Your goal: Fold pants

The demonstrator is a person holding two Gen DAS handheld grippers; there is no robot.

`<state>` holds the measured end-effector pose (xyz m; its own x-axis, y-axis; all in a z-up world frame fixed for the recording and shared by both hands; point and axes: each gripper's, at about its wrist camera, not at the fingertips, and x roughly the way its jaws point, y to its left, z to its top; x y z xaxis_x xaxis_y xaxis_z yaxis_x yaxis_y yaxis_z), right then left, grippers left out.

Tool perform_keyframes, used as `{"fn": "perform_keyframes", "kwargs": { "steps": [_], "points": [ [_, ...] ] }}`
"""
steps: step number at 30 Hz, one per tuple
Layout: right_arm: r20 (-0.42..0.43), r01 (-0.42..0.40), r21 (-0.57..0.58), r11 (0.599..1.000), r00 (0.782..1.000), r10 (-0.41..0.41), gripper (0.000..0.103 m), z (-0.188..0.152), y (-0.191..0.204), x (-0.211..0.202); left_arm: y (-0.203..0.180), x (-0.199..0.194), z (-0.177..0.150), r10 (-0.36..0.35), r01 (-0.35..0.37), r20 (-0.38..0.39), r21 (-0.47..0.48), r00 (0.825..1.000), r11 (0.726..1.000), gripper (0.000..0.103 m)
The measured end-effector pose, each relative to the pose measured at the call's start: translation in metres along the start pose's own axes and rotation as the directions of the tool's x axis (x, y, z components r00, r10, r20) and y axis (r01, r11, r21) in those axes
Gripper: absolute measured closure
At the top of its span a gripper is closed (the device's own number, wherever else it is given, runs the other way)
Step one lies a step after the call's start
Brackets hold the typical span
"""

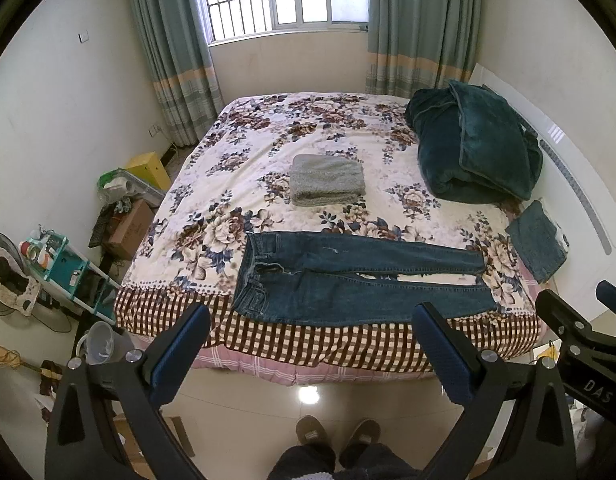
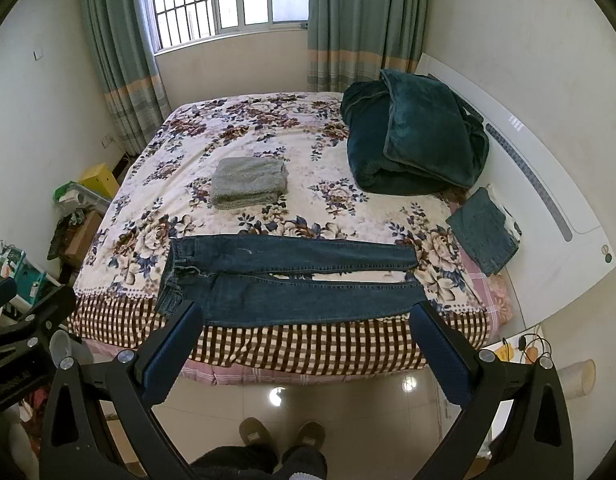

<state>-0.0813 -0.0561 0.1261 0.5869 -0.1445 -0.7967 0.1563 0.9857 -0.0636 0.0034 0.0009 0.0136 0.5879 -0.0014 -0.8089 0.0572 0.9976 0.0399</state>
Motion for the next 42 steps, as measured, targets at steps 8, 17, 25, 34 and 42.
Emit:
{"fn": "perform_keyframes", "kwargs": {
  "steps": [8,17,25,34,42],
  "points": [
    [-0.001,-0.002,-0.001,1.0,1.0,0.002,0.0,0.0,-0.001,0.0,0.002,0.001,0.002,0.002,-0.002,0.001,0.001,1.0,1.0,0.0],
    [-0.001,-0.003,0.001,1.0,1.0,0.003,0.0,0.001,-0.002,0.0,0.002,0.001,0.001,0.003,-0.003,0.0,0.003,1.0,1.0,0.0],
    [-0.001,-0.004,0.002,1.0,1.0,0.004,0.0,0.001,-0.002,0.0,0.002,0.001,0.001,0.001,-0.001,0.002,0.004,1.0,1.0,0.0],
    [-0.002,-0.006,0.001,1.0,1.0,0.006,0.0,0.003,0.002,-0.003,0.003,0.0,0.001,0.001,-0.001,0.003,0.004,1.0,1.0,0.0],
    [-0.027,-0.013,0.009,1.0,1.0,0.014,0.0,0.012,0.002,0.004,0.006,0.004,0.005,0.004,-0.004,-0.011,-0.008,1.0,1.0,0.0]
  ]
}}
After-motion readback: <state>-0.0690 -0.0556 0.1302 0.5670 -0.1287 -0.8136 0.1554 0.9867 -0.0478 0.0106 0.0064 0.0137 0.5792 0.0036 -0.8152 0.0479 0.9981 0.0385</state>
